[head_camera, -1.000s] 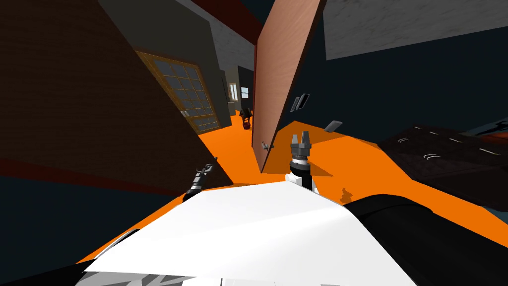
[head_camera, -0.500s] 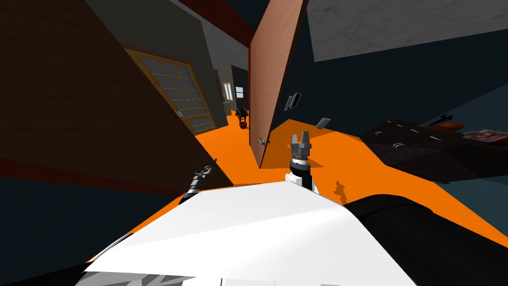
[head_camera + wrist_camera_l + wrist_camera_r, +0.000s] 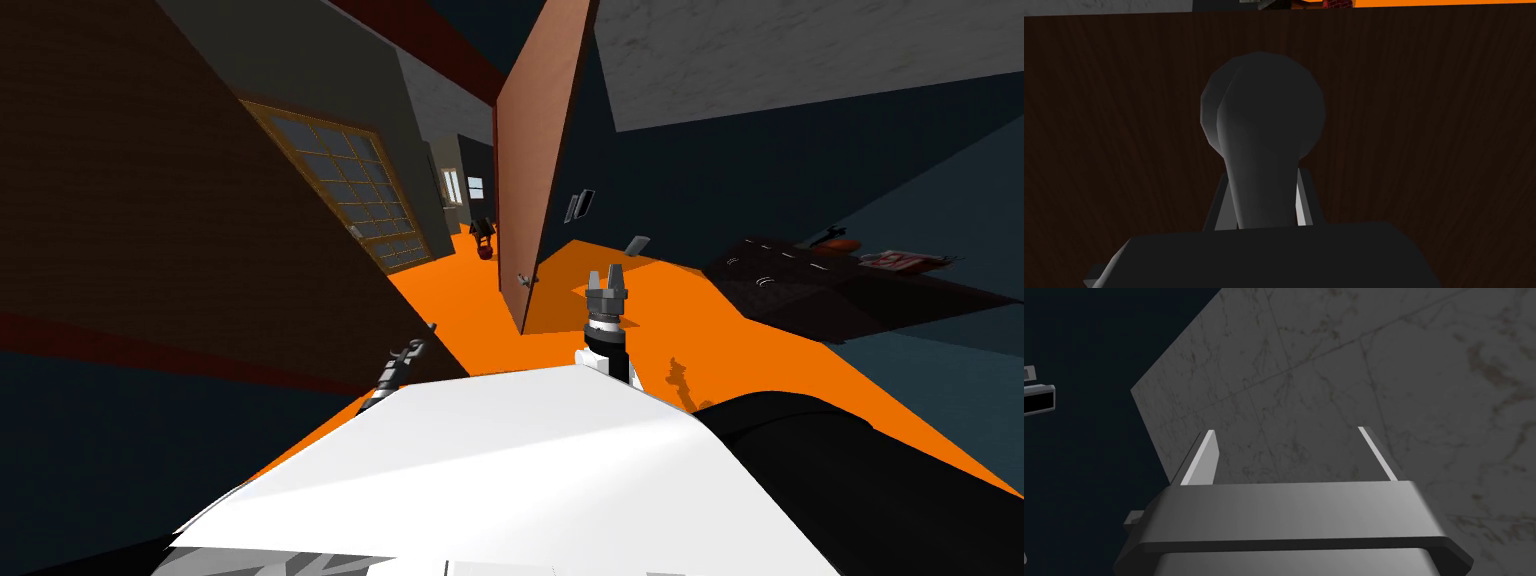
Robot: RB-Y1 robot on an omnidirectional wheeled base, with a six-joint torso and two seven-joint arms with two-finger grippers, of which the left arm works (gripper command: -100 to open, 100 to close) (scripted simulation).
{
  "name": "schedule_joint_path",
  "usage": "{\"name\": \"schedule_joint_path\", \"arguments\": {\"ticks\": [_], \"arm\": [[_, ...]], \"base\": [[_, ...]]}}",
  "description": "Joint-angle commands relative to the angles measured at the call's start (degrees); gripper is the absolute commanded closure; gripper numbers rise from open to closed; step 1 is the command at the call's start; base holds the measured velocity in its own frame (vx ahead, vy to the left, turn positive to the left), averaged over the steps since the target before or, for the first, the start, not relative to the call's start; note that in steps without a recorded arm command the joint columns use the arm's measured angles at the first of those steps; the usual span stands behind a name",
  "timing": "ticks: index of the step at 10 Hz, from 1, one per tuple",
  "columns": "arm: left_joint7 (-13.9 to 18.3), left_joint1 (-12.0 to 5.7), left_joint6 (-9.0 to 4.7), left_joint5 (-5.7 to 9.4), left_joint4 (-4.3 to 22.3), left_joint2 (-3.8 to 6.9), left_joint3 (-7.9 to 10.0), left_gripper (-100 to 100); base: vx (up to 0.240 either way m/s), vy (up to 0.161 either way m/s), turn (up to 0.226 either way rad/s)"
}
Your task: Pull the door open
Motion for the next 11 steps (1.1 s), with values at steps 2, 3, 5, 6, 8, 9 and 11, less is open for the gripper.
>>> {"name": "schedule_joint_path", "arguments": {"ticks": [2,3,5,6,8,9,11], "arm": [[0.9,1.11,-2.60,0.35,0.4,0.94,-1.00,100],[1.1,1.44,-3.25,0.43,0.6,1.16,-1.31,100],[0.9,1.38,-2.78,0.42,0.1,1.11,-1.23,100],[0.5,0.66,-1.89,0.39,0.3,0.61,-1.16,100],[0.1,-0.19,-0.85,0.44,0.2,0.18,-0.95,100],[-0.2,-0.70,-0.22,0.48,0.2,-0.08,-0.82,100],[-0.8,-1.84,1.18,0.55,0.1,-0.65,-0.55,100]], "base": [[-0.149,0.050,-0.168],[-0.173,0.058,-0.146],[-0.085,0.027,-0.026],[-0.150,0.037,-0.124],[-0.225,0.067,-0.154],[-0.191,0.078,-0.130],[-0.189,0.056,-0.130]]}}
